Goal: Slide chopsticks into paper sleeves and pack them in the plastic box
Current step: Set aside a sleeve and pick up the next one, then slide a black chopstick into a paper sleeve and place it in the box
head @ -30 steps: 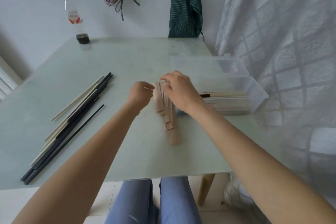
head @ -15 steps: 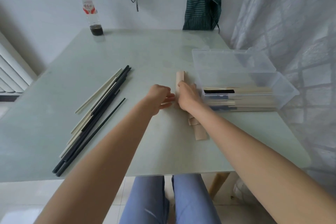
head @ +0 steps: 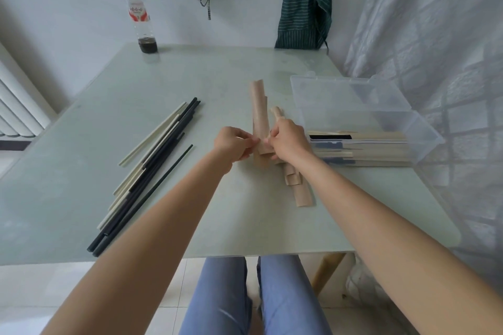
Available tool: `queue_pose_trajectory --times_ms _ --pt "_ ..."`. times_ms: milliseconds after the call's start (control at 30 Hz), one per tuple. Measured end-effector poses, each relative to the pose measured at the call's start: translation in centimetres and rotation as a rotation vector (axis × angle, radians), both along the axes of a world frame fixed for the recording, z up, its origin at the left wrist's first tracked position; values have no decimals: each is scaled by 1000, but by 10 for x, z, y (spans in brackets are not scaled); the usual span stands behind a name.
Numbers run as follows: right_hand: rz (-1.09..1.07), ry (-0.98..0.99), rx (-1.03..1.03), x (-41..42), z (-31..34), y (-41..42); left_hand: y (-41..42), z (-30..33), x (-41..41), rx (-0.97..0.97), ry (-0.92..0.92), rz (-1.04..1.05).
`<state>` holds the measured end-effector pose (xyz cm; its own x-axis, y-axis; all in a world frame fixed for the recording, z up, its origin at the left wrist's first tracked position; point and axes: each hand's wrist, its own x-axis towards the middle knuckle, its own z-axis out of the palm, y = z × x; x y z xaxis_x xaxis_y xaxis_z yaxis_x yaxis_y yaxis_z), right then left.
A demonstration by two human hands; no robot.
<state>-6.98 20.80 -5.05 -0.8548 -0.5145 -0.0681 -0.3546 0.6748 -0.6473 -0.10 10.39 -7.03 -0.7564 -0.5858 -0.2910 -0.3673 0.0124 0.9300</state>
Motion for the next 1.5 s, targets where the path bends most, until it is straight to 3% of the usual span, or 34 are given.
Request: queue_pose_trajectory --times_ms 133,267,333,400,533,633,733,833,967,1100,1167,1333,1500 --pt "37 176 133 4 0 -5 -1 -4 4 -113 -64 37" --pt "55 258 -23 6 3 -3 6 -2 7 -217 -99 18" --pt "54 91 -220 10 5 -3 4 3 13 -287 -47 67" --pt "57 -124 -393 18 7 -7 -1 14 27 -233 102 69" --pt "108 -490 -616 34 6 -25 -11 31 68 -267 235 -108" --pt "186 -581 -684 53 7 -41 -24 30 89 -394 232 -110" --pt "192 -513 -655 68 5 -53 -39 18 96 -502 133 20" --pt "111 -457 -608 74 0 -61 -53 3 103 -733 -110 126" --pt "66 -784 -784 79 5 -62 -57 -8 109 -934 -437 -21" --pt "27 -965 -841 76 4 -54 -51 -4 108 -1023 -528 -86" --pt "14 -970 -841 73 2 -52 -47 -1 106 -1002 -497 -88" --pt "70 -932 -844 59 -3 -44 -39 10 98 -741 -249 -5" --pt "-8 -754 -836 45 -1 -37 -26 23 96 -813 -70 103"
